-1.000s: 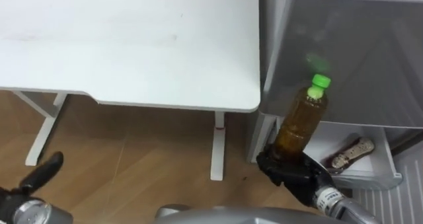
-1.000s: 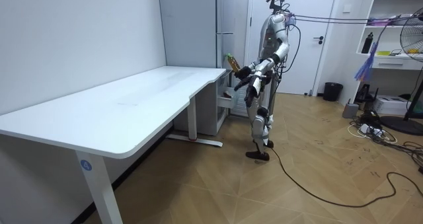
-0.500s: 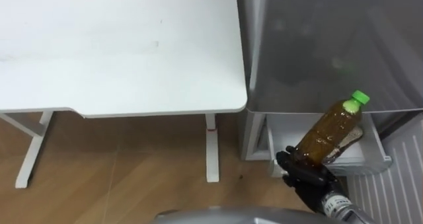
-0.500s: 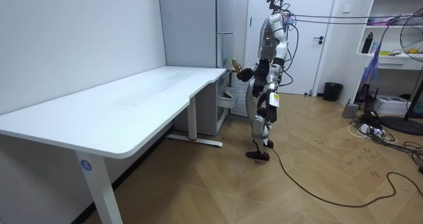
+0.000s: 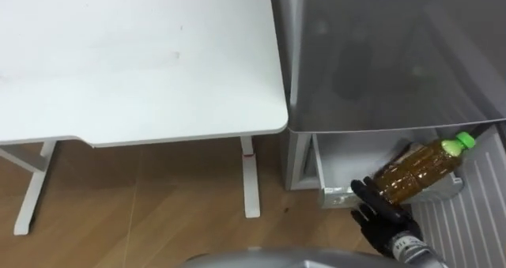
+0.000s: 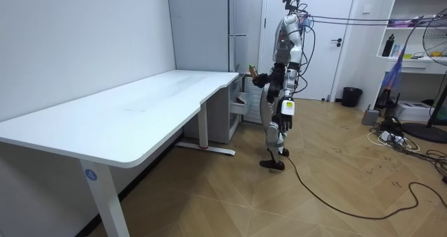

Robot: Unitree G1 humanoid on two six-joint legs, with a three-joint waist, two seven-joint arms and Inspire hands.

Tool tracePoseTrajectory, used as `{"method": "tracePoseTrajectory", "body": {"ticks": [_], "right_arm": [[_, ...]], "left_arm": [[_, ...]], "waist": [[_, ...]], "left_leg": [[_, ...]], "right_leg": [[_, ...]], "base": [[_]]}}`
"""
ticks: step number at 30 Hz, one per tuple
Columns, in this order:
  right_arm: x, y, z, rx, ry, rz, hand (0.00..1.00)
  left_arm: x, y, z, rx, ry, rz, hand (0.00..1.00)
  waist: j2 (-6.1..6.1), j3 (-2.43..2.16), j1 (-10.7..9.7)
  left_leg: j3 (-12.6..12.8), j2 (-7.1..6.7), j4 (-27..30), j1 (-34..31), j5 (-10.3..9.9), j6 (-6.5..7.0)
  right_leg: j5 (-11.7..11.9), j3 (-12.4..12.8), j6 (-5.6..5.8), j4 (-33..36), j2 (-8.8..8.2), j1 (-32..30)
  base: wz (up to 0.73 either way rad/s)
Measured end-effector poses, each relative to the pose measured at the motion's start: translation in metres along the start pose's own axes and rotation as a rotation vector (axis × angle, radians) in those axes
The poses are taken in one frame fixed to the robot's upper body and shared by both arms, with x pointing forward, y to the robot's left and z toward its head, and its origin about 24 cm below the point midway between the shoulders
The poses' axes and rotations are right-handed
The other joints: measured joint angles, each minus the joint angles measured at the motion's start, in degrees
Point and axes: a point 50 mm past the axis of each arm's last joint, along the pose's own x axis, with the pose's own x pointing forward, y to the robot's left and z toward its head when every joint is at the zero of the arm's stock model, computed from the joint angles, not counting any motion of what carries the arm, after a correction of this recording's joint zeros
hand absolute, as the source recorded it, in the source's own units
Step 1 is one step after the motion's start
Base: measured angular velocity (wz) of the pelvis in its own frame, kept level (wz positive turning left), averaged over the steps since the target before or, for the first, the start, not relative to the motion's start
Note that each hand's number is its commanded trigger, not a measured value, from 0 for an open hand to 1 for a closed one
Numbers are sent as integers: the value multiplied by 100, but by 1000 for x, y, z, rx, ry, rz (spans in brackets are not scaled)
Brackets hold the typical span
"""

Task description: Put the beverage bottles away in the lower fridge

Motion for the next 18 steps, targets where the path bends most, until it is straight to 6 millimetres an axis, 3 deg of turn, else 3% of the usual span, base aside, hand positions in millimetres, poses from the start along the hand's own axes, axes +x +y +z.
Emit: {"method": "tracePoseTrajectory", "body": {"ticks": [6,7,12,18], "right_arm": [[11,17,13,120,-43,33,100],[13,19,16,151,-48,40,100],[25,22,25,193,-54,7,100],[41,48,56,271,-110,33,100]], "left_arm": [[0,-8,21,165,-81,-49,0],[0,-9,23,164,-89,-60,0],[0,-11,32,166,-99,-94,0],[1,-13,62,177,-146,-128,0]], "waist": [[-22,1,0],[-34,23,-2],[-70,47,-34],[-8,104,-101]], "left_leg": [[-73,-9,77,-266,2,0],[-95,-14,84,-285,2,0],[-118,-34,197,-460,2,0],[-256,-48,385,-1091,21,25]], "right_leg": [[-2,-66,-6,4,2,-193],[-1,-80,-6,-1,-1,-203],[-3,-238,-3,-4,-32,-299],[4,-364,-12,211,-58,-841]], "base": [[6],[11],[14],[12]]}}
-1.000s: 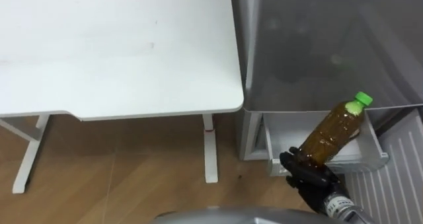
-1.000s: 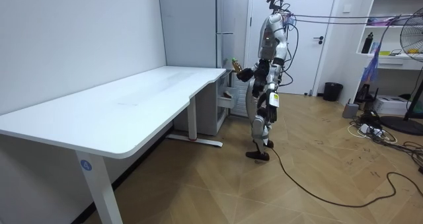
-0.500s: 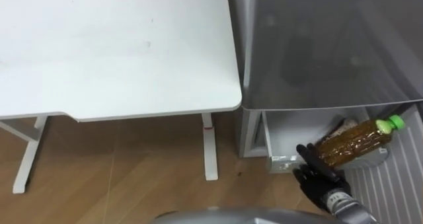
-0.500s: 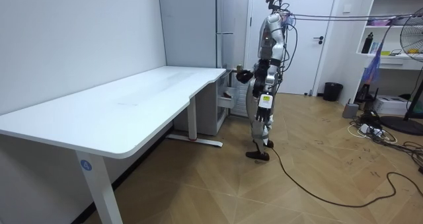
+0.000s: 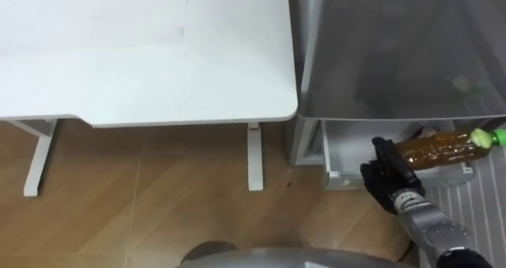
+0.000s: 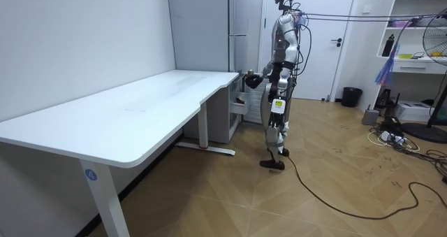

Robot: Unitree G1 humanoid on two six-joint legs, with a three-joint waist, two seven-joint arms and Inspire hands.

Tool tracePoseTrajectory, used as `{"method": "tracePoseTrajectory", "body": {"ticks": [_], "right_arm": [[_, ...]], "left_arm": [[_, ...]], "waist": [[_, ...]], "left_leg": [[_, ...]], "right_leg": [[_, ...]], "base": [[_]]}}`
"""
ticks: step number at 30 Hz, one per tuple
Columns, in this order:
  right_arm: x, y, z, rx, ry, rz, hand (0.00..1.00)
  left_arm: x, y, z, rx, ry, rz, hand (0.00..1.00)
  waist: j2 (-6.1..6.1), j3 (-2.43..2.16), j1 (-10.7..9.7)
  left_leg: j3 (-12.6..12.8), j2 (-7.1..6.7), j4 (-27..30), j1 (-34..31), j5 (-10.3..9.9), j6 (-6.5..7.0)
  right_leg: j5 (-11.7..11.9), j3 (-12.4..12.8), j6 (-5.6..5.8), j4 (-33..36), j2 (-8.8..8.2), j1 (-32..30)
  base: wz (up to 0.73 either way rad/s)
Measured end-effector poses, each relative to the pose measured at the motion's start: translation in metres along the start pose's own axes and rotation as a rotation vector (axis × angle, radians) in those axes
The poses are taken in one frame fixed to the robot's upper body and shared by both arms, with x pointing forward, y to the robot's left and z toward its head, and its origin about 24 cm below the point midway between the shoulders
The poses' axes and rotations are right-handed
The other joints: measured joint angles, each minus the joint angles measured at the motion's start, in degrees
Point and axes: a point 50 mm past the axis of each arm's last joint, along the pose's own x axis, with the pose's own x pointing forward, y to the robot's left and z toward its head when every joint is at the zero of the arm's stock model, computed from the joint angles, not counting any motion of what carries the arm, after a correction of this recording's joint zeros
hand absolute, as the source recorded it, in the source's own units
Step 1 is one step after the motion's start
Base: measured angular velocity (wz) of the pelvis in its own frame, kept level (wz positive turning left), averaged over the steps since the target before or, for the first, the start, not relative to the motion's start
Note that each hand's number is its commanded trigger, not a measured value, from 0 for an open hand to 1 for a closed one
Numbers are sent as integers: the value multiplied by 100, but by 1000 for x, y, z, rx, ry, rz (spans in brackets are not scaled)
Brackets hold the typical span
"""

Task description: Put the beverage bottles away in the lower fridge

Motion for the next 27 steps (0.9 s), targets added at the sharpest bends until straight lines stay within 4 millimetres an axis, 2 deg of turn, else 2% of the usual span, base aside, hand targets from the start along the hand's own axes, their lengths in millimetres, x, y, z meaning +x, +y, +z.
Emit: {"method": "tracePoseTrajectory", "body": {"ticks": [4,7,10,13,16,20,21,22,23,27], "right_arm": [[11,17,10,-3,-9,-7,100],[15,27,14,10,-5,-2,100],[17,30,19,25,-6,-9,100],[19,35,20,16,12,-6,100],[20,37,19,20,30,0,100],[20,36,16,14,60,2,100],[20,37,16,15,64,7,75],[20,40,15,7,70,15,24],[20,41,15,-3,72,17,0],[22,54,16,-14,72,53,0]], "left_arm": [[3,8,16,31,-26,7,0],[3,12,19,37,-28,3,0],[4,15,26,43,-32,11,0],[5,14,30,66,-27,11,0],[7,14,37,81,-25,5,0],[9,12,51,104,-42,-13,0],[9,12,53,105,-45,-13,0],[9,12,56,110,-51,-12,0],[9,11,58,116,-54,-13,0],[10,7,61,113,-56,-14,0]], "waist": [[25,-7,22],[16,-4,18],[-53,39,32],[-110,59,55],[-147,83,195],[-141,89,463],[-139,89,485],[-125,100,550],[-107,110,612],[-45,130,672]], "left_leg": [[1,-4,74,-302,17,17],[-18,-30,69,-493,68,32],[-38,-46,66,-700,131,43],[-45,-44,79,-911,176,39],[-81,-35,103,-1065,200,25],[-73,-21,184,-1265,210,26],[-72,-19,187,-1293,215,26],[-74,-22,187,-1325,225,30],[-71,-27,187,-1331,226,32],[-76,-32,252,-1505,231,40]], "right_leg": [[2,-19,-1,117,-19,-318],[3,-30,-1,198,-53,-542],[3,-71,-1,289,-84,-782],[21,-128,-20,324,-97,-996],[35,-182,-42,383,-106,-1163],[57,-207,-59,394,-104,-1320],[63,-206,-61,396,-103,-1348],[72,-211,-61,395,-103,-1377],[75,-207,-57,395,-106,-1384],[76,-210,-56,492,-120,-1566]], "base": [[1],[1],[6],[3],[2],[2],[0],[0],[0],[0]]}}
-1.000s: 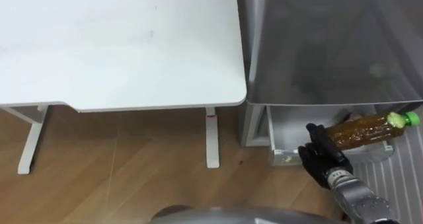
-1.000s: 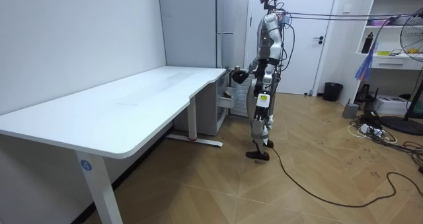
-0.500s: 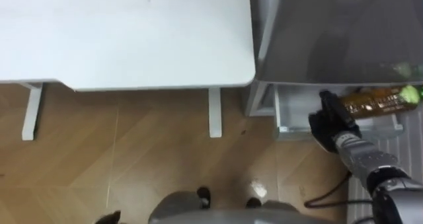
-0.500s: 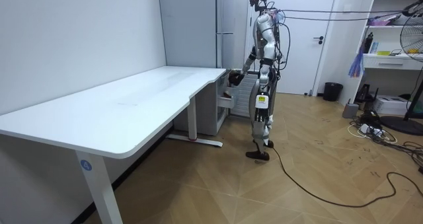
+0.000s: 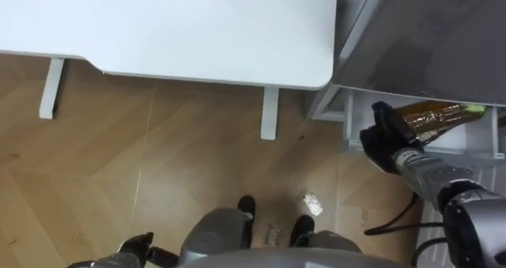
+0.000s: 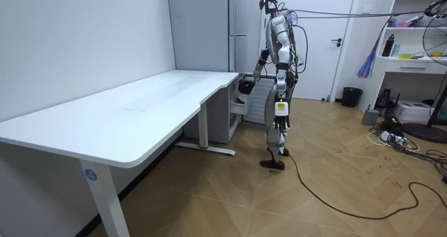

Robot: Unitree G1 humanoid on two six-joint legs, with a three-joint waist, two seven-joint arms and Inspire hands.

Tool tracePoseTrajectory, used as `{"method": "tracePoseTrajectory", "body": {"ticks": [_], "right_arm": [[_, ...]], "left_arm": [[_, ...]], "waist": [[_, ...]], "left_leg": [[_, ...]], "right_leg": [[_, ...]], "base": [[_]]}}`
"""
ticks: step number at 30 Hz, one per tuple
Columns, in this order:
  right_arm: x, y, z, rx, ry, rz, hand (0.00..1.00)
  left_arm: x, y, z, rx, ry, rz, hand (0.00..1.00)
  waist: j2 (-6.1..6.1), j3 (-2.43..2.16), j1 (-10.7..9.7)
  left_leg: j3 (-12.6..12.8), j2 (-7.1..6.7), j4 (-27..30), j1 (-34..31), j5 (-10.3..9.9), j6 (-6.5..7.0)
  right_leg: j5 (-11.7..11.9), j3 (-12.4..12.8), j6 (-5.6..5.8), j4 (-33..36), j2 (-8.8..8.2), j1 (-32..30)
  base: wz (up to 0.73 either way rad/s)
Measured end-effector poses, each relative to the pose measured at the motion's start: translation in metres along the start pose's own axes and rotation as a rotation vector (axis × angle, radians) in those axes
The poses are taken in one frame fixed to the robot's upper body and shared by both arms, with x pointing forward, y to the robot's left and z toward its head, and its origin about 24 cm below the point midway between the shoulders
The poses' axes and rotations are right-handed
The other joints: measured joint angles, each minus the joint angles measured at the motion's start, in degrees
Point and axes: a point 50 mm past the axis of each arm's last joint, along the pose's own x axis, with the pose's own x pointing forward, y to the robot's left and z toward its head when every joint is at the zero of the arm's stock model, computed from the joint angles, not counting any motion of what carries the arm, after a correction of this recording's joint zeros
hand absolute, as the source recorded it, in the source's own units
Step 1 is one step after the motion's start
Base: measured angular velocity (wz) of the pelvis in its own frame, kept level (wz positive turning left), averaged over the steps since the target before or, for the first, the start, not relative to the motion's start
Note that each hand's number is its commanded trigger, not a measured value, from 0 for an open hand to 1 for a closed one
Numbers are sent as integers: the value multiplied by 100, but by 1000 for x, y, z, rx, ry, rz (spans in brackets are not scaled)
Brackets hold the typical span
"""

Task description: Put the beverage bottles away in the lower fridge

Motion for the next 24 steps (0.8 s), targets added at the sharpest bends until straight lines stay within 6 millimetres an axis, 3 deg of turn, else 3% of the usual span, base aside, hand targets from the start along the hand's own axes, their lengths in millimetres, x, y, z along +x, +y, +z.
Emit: {"method": "tracePoseTrajectory", "body": {"ticks": [8,24], "right_arm": [[3,18,4,-95,-10,56,0],[2,22,6,-126,-8,101,0]], "left_arm": [[0,-3,1,-2,-3,7,0],[0,-3,1,1,-3,3,0]], "waist": [[12,2,21],[15,-1,-22]], "left_leg": [[1,-1,77,-180,10,8],[-10,-1,223,-194,40,42]], "right_leg": [[0,-70,0,86,-25,-168],[1,-53,-5,278,-62,-174]], "base": [[0],[0]]}}
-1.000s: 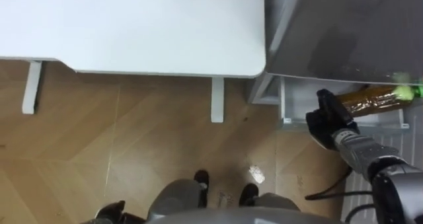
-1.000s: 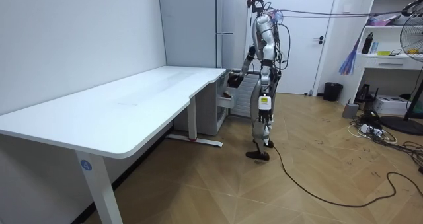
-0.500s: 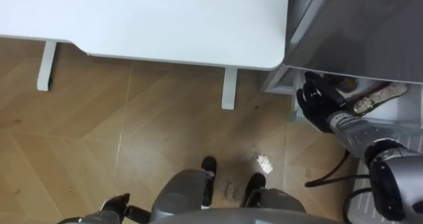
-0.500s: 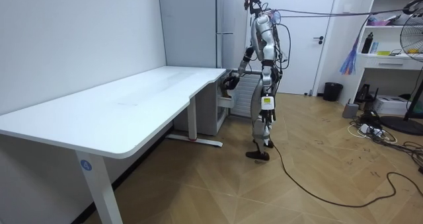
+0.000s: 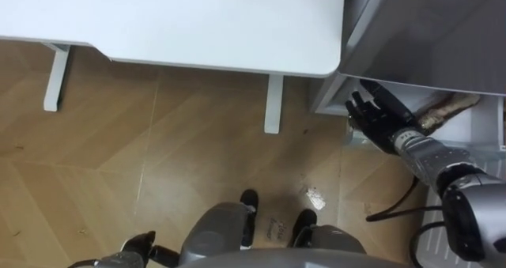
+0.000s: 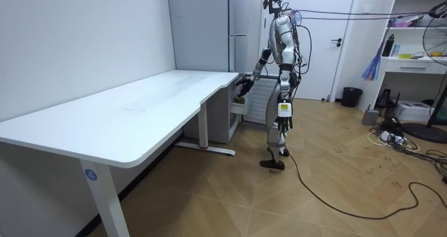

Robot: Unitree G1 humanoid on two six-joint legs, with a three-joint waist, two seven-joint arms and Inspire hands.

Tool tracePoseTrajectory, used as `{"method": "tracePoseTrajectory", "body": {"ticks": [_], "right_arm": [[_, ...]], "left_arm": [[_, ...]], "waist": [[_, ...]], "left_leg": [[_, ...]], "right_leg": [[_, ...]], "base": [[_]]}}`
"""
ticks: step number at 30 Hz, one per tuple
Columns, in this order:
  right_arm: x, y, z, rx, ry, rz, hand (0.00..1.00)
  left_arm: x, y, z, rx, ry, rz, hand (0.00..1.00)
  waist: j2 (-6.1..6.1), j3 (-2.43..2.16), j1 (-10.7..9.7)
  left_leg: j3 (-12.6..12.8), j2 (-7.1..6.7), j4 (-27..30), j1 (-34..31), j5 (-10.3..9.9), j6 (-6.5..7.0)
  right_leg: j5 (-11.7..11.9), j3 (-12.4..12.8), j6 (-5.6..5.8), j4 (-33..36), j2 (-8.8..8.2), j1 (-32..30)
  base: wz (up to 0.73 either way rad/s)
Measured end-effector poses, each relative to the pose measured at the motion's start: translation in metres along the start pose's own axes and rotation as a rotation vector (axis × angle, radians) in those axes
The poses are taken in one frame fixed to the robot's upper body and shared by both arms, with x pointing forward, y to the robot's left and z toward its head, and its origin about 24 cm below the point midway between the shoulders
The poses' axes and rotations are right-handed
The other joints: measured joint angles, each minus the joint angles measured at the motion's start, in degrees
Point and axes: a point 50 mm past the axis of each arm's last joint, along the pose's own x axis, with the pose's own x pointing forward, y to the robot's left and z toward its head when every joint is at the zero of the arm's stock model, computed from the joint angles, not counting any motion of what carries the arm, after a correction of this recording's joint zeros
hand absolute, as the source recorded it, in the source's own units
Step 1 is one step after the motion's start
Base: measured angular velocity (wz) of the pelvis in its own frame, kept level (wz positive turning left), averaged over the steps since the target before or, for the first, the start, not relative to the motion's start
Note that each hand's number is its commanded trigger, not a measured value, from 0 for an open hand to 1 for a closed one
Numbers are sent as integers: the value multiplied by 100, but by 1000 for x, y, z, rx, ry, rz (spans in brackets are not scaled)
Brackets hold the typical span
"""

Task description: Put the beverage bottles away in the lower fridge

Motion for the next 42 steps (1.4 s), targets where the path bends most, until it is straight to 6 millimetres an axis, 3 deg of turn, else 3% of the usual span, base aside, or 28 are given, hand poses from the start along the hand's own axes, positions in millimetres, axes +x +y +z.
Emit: {"method": "tracePoseTrajectory", "body": {"ticks": [6,10,15,21,22,24,29,32,42], "right_arm": [[0,-1,1,-4,-3,2,0],[-1,-4,1,-6,-8,0,0],[-5,-13,4,-16,-16,-15,0],[-17,-48,-6,-105,-17,-80,0],[-20,-55,-8,-150,-15,-103,0],[-25,-65,-10,-235,-3,-139,0],[-35,-89,-16,-327,2,-266,0],[-39,-92,-15,-374,-20,-293,0],[-43,-95,-20,-434,-64,-430,0]], "left_arm": [[0,0,0,-2,-3,-2,0],[0,2,1,-4,-14,3,0],[0,3,1,-5,-20,7,0],[-1,4,-7,-42,-42,29,0],[-2,5,-10,-49,-39,39,0],[-2,5,-14,-58,-35,54,0],[-4,5,-22,-59,-49,78,0],[-5,4,-30,-63,-33,92,0],[-9,4,-50,-60,14,134,0]], "waist": [[13,-14,-14],[9,-63,-63],[4,-80,-201],[-76,-156,-386],[-96,-187,-415],[-106,-200,-515],[-127,-209,-702],[-135,-209,-805],[-188,-202,-839]], "left_leg": [[21,-2,4,34,15,5],[14,-2,6,49,16,5],[6,-5,-8,174,16,6],[24,-23,-186,613,17,11],[32,-24,-240,681,18,11],[24,-30,-245,763,17,10],[25,-23,-358,1052,14,7],[37,-19,-430,1216,13,5],[113,-10,-489,1453,-4,0]], "right_leg": [[1,44,0,9,1,16],[1,11,0,5,-2,40],[-5,-61,10,-67,-18,226],[-14,-82,55,-285,-8,694],[-13,-76,58,-308,-5,749],[-2,-97,68,-417,25,895],[8,-174,65,-605,33,1242],[2,-167,77,-662,32,1391],[-4,-77,88,-696,20,1609]], "base": [[-1],[1],[8],[4],[0],[6],[7],[0],[-2]]}}
